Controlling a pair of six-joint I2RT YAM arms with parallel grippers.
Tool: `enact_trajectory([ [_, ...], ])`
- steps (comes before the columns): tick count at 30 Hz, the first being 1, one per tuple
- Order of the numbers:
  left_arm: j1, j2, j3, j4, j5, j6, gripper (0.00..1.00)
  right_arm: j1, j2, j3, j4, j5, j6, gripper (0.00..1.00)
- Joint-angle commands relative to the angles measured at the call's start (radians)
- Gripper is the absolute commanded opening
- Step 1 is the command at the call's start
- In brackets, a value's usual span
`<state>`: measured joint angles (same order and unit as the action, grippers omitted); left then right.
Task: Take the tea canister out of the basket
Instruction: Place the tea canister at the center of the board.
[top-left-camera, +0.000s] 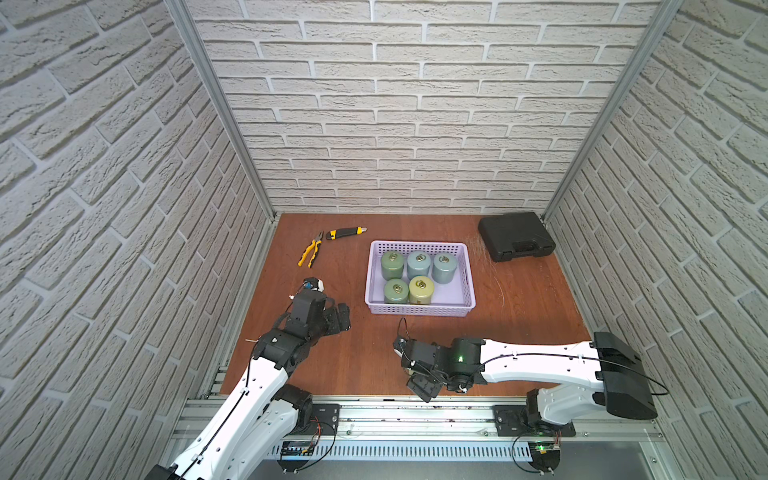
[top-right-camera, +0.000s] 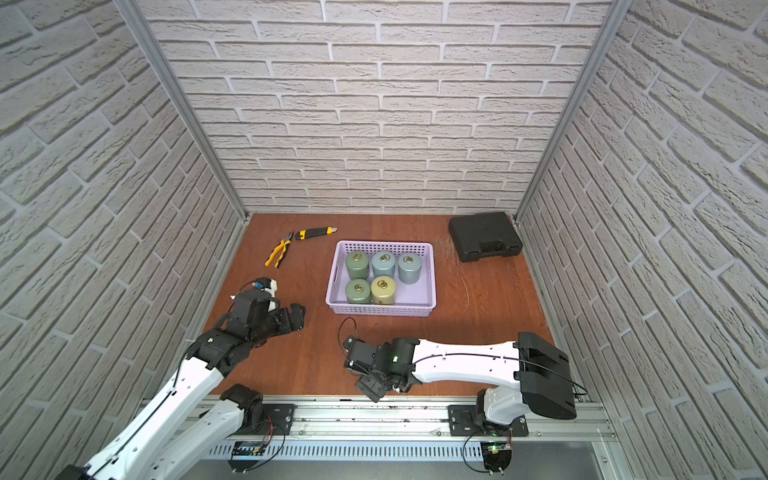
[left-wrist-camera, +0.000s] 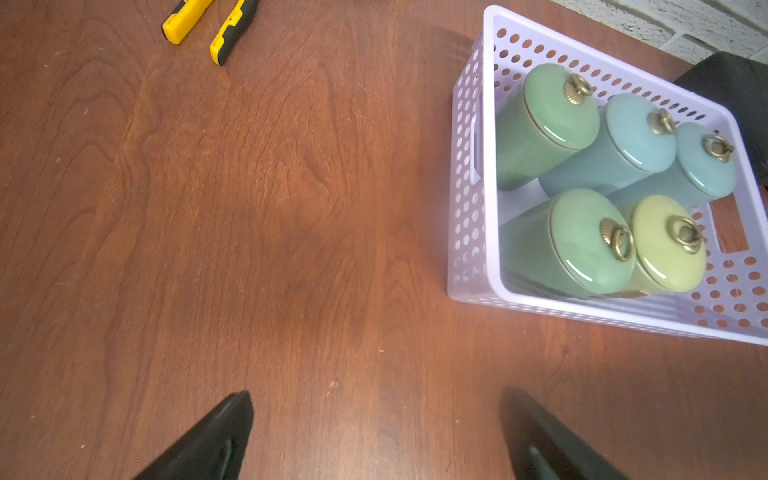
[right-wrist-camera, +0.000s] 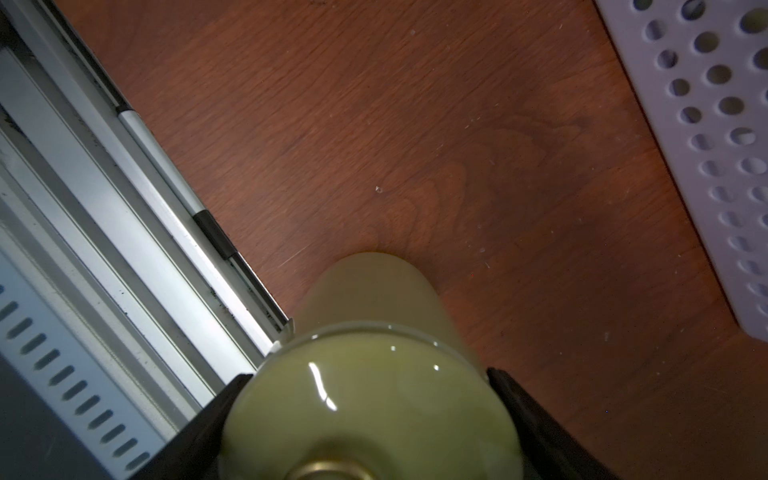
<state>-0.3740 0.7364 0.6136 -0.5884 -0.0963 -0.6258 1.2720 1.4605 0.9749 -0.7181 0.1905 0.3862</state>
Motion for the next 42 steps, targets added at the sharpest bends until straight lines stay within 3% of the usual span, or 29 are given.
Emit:
enact_trajectory([
  [1,0.003,-0.009,-0.009,0.013,0.001,-0.004,0.98,0.010,0.001,0.002,0.066,0.028,0.010,0.51],
  [8,0.004,-0.009,-0.009,0.021,0.006,-0.001,0.98,0.011,0.020,-0.004,0.074,0.020,0.014,0.56],
  [17,0.004,-0.001,0.009,0.018,0.021,0.024,0.98,0.015,0.027,0.005,0.045,0.035,0.022,0.99],
  [18,0.004,0.000,0.011,0.019,0.023,0.027,0.98,0.015,0.026,0.005,0.042,0.035,0.021,1.00],
  [26,0.003,0.021,0.039,0.024,0.041,0.068,0.98,0.014,0.012,0.056,-0.010,0.061,0.011,1.00],
  [35,-0.013,0.089,0.125,0.017,0.099,0.193,0.98,0.008,-0.032,0.159,-0.090,0.137,0.016,1.00],
  [42,-0.059,0.227,0.242,-0.025,0.110,0.287,0.98,-0.047,-0.083,0.218,-0.132,0.177,0.046,1.00],
])
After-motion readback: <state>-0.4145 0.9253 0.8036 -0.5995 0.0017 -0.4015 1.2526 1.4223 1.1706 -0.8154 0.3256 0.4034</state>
